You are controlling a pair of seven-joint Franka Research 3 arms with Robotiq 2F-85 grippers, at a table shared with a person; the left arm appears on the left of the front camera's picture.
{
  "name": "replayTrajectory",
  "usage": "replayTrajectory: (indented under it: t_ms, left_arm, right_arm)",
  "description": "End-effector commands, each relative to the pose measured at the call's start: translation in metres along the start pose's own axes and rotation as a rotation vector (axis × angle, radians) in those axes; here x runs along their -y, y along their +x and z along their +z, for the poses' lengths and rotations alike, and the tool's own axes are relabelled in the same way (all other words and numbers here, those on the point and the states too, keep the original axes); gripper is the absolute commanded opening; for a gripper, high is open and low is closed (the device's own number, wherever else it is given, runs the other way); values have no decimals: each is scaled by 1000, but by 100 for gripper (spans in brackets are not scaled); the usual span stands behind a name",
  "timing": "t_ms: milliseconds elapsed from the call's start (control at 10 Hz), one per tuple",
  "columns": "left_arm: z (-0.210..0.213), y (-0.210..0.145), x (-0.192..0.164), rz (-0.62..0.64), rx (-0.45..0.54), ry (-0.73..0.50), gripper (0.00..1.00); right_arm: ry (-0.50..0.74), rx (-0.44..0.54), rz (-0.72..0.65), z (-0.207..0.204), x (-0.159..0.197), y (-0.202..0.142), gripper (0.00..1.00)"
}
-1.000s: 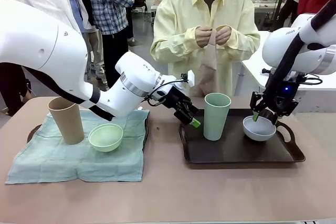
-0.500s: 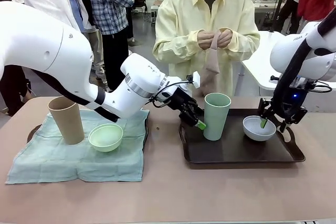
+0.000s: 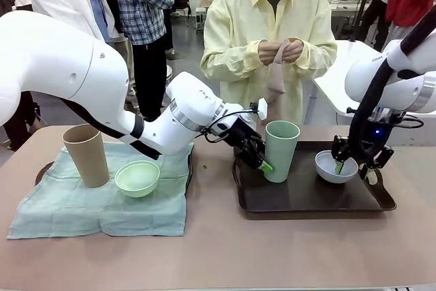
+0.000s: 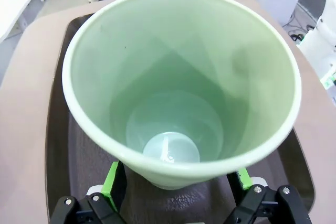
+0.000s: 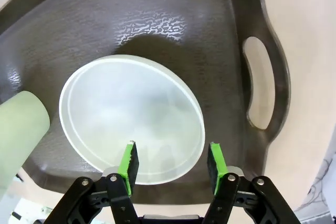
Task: Set up a tray with a mat and arrange the tableware.
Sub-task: Pick up the Picnic Bowl and Reusable plastic cup from the Handle tray in front of the human's position and hold them in the air.
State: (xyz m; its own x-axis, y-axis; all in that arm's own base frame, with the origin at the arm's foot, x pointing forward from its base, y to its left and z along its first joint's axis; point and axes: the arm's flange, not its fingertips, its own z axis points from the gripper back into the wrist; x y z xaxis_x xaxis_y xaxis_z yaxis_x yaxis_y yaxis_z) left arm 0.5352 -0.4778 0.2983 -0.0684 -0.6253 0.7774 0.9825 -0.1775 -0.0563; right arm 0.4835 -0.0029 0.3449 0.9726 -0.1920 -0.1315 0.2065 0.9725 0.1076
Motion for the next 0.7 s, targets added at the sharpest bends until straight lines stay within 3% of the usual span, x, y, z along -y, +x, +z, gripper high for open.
replayTrajectory:
  t_ms: [0, 600]
  left_arm:
    - [-4, 12, -8, 4, 30, -25, 100]
    - [-23, 26, -9, -5, 54, -91, 100]
  right_arm:
    - [-23, -5, -17, 0, -2, 11, 70]
    - [13, -31, 1, 1, 0, 17, 70]
